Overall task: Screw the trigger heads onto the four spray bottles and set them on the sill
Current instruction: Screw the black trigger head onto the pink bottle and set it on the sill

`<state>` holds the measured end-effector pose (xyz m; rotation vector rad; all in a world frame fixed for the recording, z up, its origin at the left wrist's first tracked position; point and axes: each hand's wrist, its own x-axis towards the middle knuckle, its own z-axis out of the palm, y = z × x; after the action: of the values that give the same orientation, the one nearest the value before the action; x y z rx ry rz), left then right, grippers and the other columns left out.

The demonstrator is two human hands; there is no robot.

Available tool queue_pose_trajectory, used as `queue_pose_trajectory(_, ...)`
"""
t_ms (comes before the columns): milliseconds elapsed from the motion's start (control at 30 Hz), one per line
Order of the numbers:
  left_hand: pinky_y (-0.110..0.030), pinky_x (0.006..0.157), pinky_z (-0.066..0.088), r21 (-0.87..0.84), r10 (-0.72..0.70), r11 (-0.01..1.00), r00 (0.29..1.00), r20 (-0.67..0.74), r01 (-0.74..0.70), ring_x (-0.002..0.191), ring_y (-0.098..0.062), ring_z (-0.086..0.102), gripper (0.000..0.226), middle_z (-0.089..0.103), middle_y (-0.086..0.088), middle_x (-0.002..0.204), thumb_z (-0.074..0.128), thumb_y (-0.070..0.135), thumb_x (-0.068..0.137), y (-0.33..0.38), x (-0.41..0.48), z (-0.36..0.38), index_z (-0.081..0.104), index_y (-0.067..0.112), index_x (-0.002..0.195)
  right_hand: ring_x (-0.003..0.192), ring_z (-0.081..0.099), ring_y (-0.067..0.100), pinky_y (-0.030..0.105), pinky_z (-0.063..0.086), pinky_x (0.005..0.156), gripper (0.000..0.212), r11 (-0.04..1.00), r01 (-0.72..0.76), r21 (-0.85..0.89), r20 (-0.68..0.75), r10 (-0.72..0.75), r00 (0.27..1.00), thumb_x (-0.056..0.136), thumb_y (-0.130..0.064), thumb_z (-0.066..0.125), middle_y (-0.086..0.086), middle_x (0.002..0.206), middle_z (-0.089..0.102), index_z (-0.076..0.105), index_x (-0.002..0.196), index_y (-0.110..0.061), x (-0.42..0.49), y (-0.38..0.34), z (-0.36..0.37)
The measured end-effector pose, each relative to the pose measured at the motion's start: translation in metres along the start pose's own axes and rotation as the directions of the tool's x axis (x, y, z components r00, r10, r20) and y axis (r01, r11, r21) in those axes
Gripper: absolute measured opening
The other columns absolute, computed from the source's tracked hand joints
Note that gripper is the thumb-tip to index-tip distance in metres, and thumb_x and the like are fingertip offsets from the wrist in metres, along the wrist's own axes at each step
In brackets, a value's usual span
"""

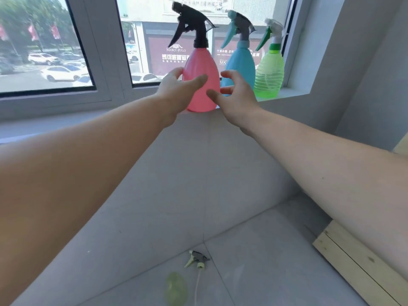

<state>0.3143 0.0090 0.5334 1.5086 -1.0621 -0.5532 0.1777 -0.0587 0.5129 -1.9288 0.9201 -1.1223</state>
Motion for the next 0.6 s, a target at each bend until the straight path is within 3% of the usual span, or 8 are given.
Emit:
queue_pose_trajectory(100, -0.022, 0.069, 0.053, 0.017, 0.014, 1.000, 1.000, -0.020, -0.014, 0.110, -0.018, 0.070, 0.063, 0.068, -0.001, 0.132, 0.071, 0.045, 0.093, -0.001, 0.011, -0.003, 0.052, 0.021, 0.148, 0.093, 0.063, 0.010, 0.013, 0.042, 0.059, 0.047, 1.000, 0.003, -0.012, -0.007, -0.004, 1.000, 0.089, -0.028, 0.071, -0.004, 0.104, 0.063, 0.052, 0.132, -0.021, 0.009, 0.003, 0.006)
queue_pose_trajectory(200, -0.021, 0.071, 0.053, 0.039, 0.025, 0.999, 1.000, -0.007, -0.025, 0.108, -0.017, 0.069, 0.066, 0.068, -0.001, 0.131, 0.072, 0.046, 0.093, -0.004, 0.022, -0.006, 0.051, 0.021, 0.150, 0.087, 0.064, 0.010, 0.018, 0.045, 0.064, 0.047, 0.999, -0.005, -0.041, -0.011, 0.004, 1.000, 0.088, -0.030, 0.072, 0.002, 0.106, 0.068, 0.054, 0.131, -0.023, 0.017, 0.008, 0.010)
queue_pose_trajectory(367, -0.036, 0.099, 0.057, 0.072, 0.032, 0.997, 0.999, -0.006, -0.032, 0.118, -0.022, 0.069, 0.076, 0.065, -0.002, 0.140, 0.074, 0.048, 0.090, -0.011, 0.034, -0.005, 0.045, 0.021, 0.155, 0.102, 0.066, 0.017, 0.031, 0.052, 0.090, 0.056, 0.998, -0.018, -0.060, -0.016, 0.017, 1.000, 0.086, -0.034, 0.073, 0.003, 0.112, 0.070, 0.051, 0.137, -0.023, 0.023, 0.018, 0.011)
queue_pose_trajectory(533, -0.034, 0.107, 0.045, 0.134, 0.031, 0.991, 0.999, -0.044, -0.025, 0.139, -0.025, 0.053, 0.091, 0.048, -0.007, 0.158, 0.073, 0.050, 0.090, -0.006, 0.021, -0.005, 0.028, 0.018, 0.162, 0.107, 0.053, 0.009, 0.022, 0.041, 0.090, 0.061, 0.998, 0.008, -0.064, -0.038, -0.010, 0.999, 0.086, -0.035, 0.074, 0.002, 0.126, 0.061, 0.048, 0.140, -0.022, 0.014, 0.018, 0.008)
queue_pose_trajectory(600, -0.035, 0.105, 0.046, 0.118, 0.083, 0.990, 0.993, -0.087, -0.073, 0.131, -0.022, 0.057, 0.087, 0.055, -0.006, 0.145, 0.076, 0.049, 0.088, -0.006, 0.005, -0.007, 0.033, 0.017, 0.157, 0.108, 0.054, 0.009, 0.022, 0.042, 0.092, 0.061, 0.998, 0.011, -0.054, -0.061, -0.014, 0.998, 0.085, -0.037, 0.074, 0.001, 0.127, 0.060, 0.049, 0.139, -0.022, 0.006, 0.021, 0.003)
